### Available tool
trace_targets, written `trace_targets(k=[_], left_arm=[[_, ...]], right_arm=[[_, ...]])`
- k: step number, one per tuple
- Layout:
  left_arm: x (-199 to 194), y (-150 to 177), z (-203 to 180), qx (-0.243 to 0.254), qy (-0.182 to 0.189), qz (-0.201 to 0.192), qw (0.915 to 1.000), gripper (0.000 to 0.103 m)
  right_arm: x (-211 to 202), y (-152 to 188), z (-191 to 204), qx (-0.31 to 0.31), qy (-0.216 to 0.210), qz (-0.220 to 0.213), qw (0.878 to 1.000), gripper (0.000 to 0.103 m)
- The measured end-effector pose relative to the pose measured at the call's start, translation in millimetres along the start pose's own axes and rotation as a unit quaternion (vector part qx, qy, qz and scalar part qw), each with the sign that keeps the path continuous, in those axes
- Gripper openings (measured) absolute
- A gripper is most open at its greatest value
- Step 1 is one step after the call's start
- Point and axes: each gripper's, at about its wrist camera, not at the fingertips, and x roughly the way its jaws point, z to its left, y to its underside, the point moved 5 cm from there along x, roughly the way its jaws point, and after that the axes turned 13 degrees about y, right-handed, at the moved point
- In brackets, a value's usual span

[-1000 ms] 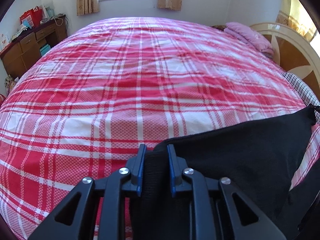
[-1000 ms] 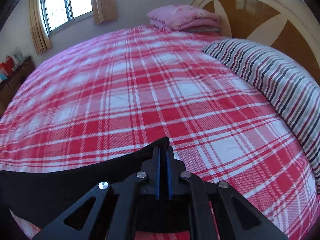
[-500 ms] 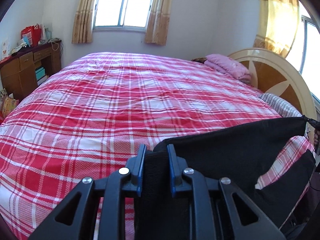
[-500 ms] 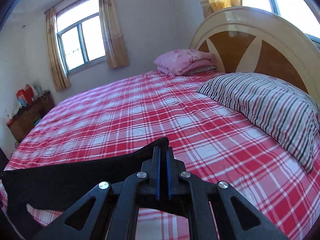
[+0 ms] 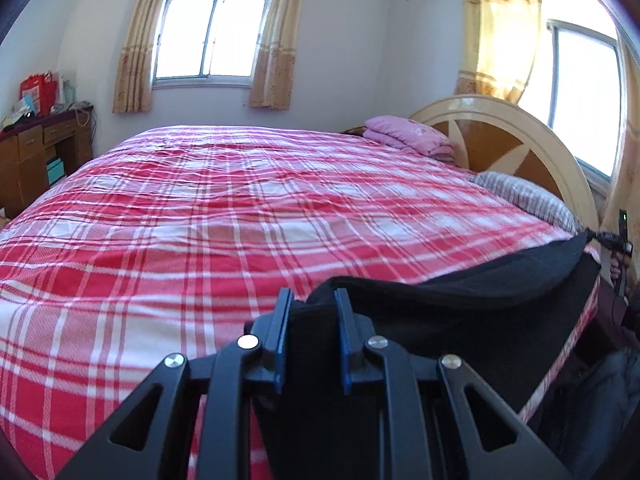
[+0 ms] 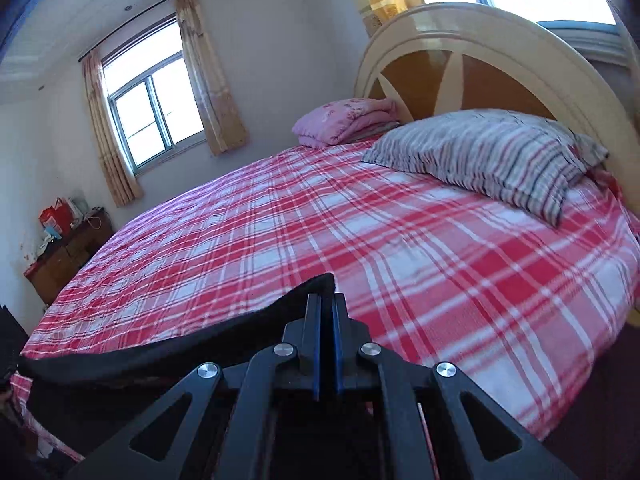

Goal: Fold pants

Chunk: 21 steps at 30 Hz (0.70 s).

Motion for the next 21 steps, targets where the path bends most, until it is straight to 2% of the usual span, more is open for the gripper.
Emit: trace_targets(k=[4, 8, 11, 13, 15, 17, 21], left_arm=[[-2, 24, -11, 0.036, -0.005, 0.031, 0.9989, 0.021], [-3, 38, -11, 0.048, -0.01, 0.044, 0.9978, 0.023], [-10, 44, -10, 0.052, -0.017, 0.043, 0.9976, 0.034], [-20, 46, -9, 0.055, -0.027, 0.04, 0.9973, 0.05], [-33, 49, -6, 0.056, -0.032, 0.038, 0.9972, 0.054], [-46, 53, -2, 0.047, -0.036, 0.036, 0.9976, 0.061], [-63, 61, 6, 0.023, -0.038, 0.026, 0.9986, 0.061]], right_arm=[[-2, 22, -13, 0.001, 0.007, 0.017, 1.0, 0.005], [-2, 35, -20, 0.006, 0.011, 0.029, 0.999, 0.005], [-5, 38, -23, 0.0, 0.019, 0.038, 0.999, 0.007], [-10, 37, -28, 0.001, 0.032, 0.04, 0.999, 0.018], [-19, 36, -33, 0.001, 0.046, 0.035, 0.998, 0.043], [-30, 34, -38, 0.006, 0.056, 0.027, 0.998, 0.046], [-56, 29, -21, -0.014, 0.065, -0.002, 0.998, 0.046]])
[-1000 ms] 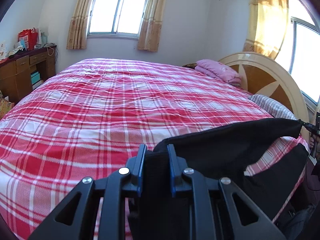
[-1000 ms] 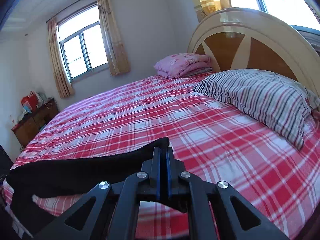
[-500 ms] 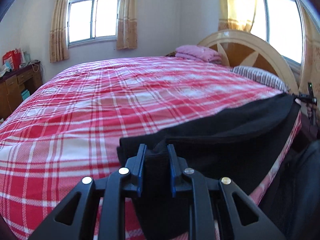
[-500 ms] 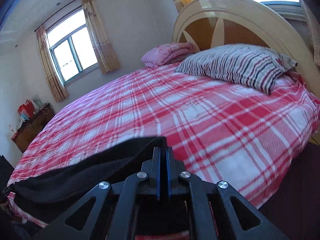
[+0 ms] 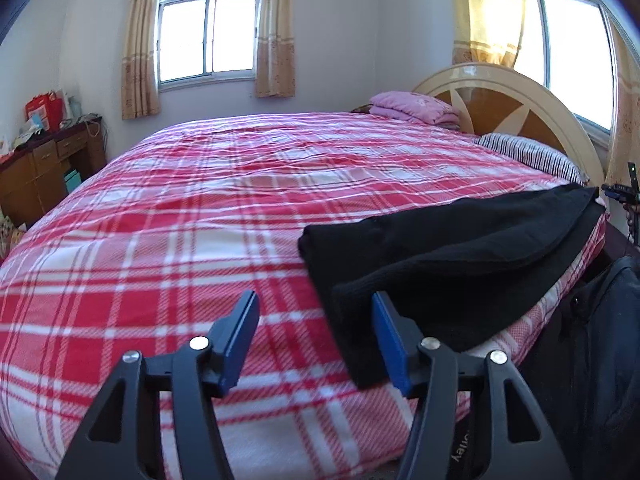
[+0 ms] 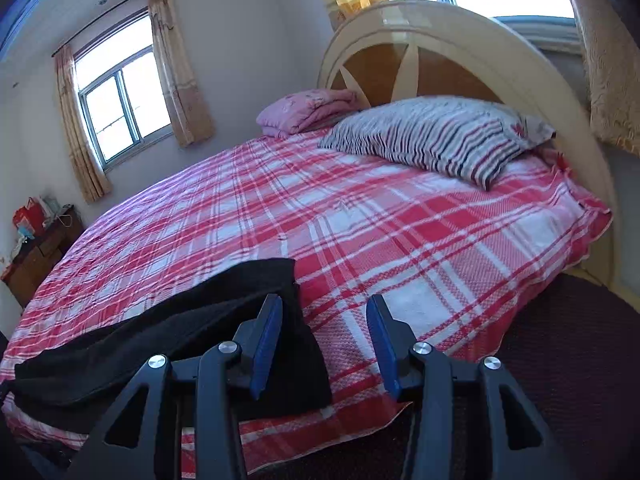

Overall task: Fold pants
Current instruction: 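Grasp the edge of the folded pants with the right gripper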

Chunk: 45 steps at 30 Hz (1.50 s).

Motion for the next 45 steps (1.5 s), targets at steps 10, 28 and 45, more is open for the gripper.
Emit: trace_targets(k=[10, 28, 45], left_arm=[[-7, -12, -13, -0.071, 0.034, -0.016, 0.9968, 0.061], [30, 2, -44, -0.065, 0.022, 0.055, 0.9961, 0.032], [37, 4, -42, -0.056, -0.003, 0.071, 0.9959, 0.026]], right_arm=[[-59, 22, 199, -0.201, -0.14, -0.031, 0.969, 0.046], [-85, 199, 392, -0.552, -0.208, -0.059, 0.805, 0.046], [-111, 176, 385, -0.513, -0.222, -0.066, 0.827, 0.003]])
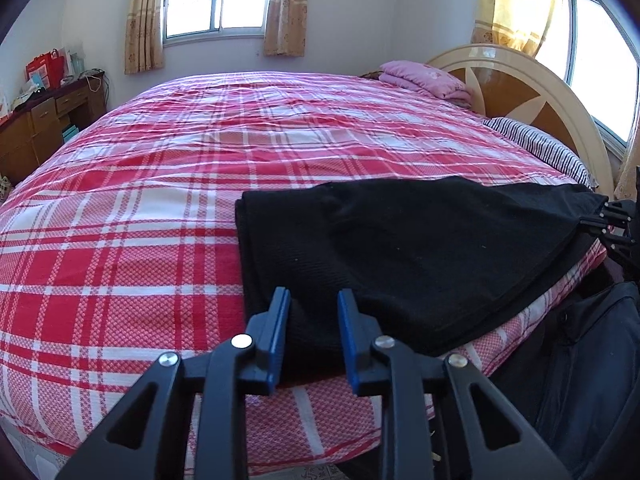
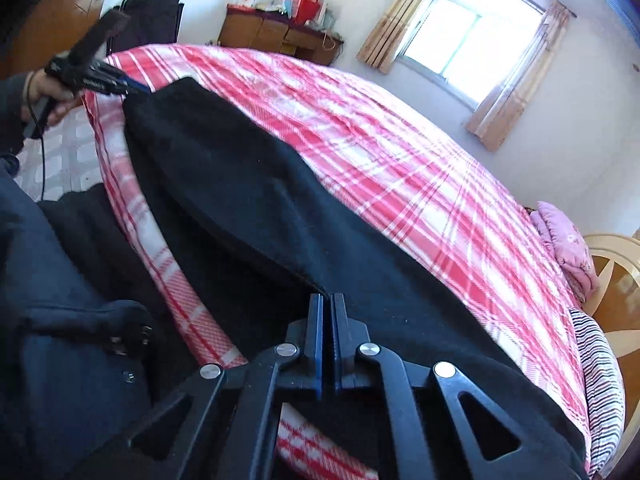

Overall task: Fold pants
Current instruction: 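Grasp the edge of the folded pants with the right gripper, then close the left gripper on the pants while the right gripper holds its edge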

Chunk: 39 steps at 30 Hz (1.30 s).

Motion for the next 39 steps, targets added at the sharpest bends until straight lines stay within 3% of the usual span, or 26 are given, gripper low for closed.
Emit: trace_targets(k=[5, 12, 14, 17, 20, 23, 25, 26, 30, 33, 37, 39], left_arm=[[0, -1, 0, 0.0, 0.001, 0.0, 1.0, 0.026], [0, 1, -1, 0.002, 0.004, 0.002, 1.0, 0.026], [0, 1, -1, 0.005, 0.005, 0.002, 1.0, 0.026], [-5, -2, -2, 0.017, -0.007, 0.004, 0.9998, 0.026], [-18, -12, -14, 0.055, -0.03, -0.008, 0.998, 0.026], [-21, -19, -41, 0.096, -0.015, -0.014, 0.9952, 0.034], [-11, -18, -64, 0.134, -0.008, -0.005, 0.9909, 0.05], [-4, -16, -75, 0.154, -0.005, 0.004, 0.9881, 0.05], [32, 1, -116, 0.219, 0.026, 0.049, 0.9742, 0.05], [52, 12, -128, 0.247, 0.024, 0.076, 0.9657, 0.05], [66, 22, -129, 0.253, 0.031, 0.102, 0.9615, 0.031], [66, 23, -126, 0.252, 0.03, 0.103, 0.9617, 0.027]], right_arm=[[33, 25, 24, -0.035, -0.012, 0.052, 0.998, 0.003], [-1, 7, 3, 0.016, -0.031, 0.016, 0.999, 0.003], [7, 11, 3, 0.014, -0.027, 0.023, 0.999, 0.003], [32, 29, 23, -0.023, -0.032, 0.067, 0.997, 0.003], [30, 26, 34, -0.057, -0.006, 0.054, 0.997, 0.004], [19, 14, 29, -0.05, 0.001, 0.028, 0.998, 0.01], [18, 9, 31, -0.046, -0.004, 0.024, 0.999, 0.023], [18, 9, 34, -0.05, -0.005, 0.024, 0.998, 0.032], [24, 17, 43, -0.084, 0.003, 0.032, 0.996, 0.036], [21, 18, 44, -0.085, 0.003, 0.03, 0.996, 0.036], [21, 20, 33, -0.055, -0.005, 0.036, 0.998, 0.035], [26, 22, 27, -0.04, -0.008, 0.045, 0.998, 0.035]])
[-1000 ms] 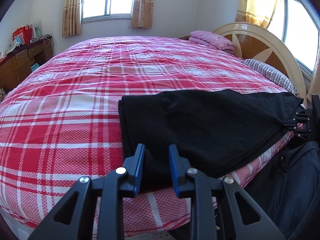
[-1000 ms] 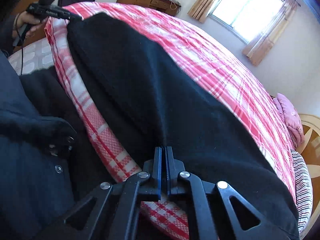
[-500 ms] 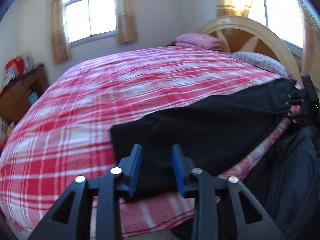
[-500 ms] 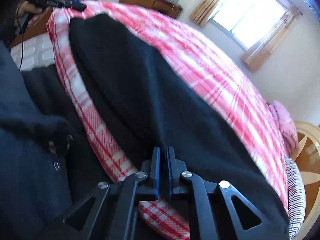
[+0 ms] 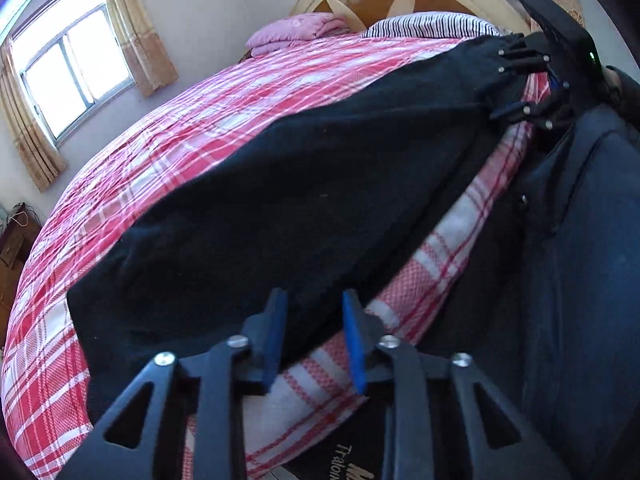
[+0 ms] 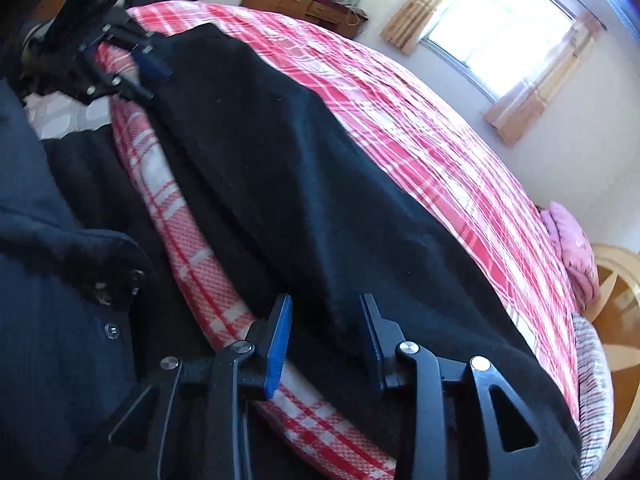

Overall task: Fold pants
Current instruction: 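Close the left gripper on the pants while the right gripper holds its edge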

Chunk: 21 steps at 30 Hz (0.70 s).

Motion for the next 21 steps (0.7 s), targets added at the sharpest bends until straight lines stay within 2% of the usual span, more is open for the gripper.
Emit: trace_targets(k=[4, 5, 6, 9, 10, 16, 21], left_arm=[[-4, 0, 5, -0.003, -0.004, -0.003, 1.0, 0.017], [-5, 0, 5, -0.002, -0.003, -0.002, 1.0, 0.015], [-5, -1, 4, -0.003, -0.001, -0.002, 1.0, 0.015], [-7, 0, 4, -0.005, 0.003, -0.002, 1.0, 0.011], [-8, 0, 4, -0.007, 0.005, -0.005, 1.0, 0.008], [-29, -4, 14, -0.033, 0.028, -0.036, 0.9984, 0.008], [-30, 3, 15, -0.037, 0.031, -0.032, 0.9983, 0.008]], right_arm=[[1, 5, -1, 0.012, -0.005, 0.001, 1.0, 0.035], [0, 4, -1, 0.014, -0.007, -0.001, 1.0, 0.028], [0, 3, -2, 0.019, -0.012, 0.0, 1.0, 0.015], [0, 1, -4, 0.034, -0.029, 0.002, 0.999, 0.005], [-2, 2, -3, 0.036, -0.032, 0.0, 0.999, 0.004], [-18, -5, -14, 0.051, -0.042, -0.016, 0.998, 0.004], [-3, 4, -2, 0.027, -0.056, 0.007, 0.998, 0.004]])
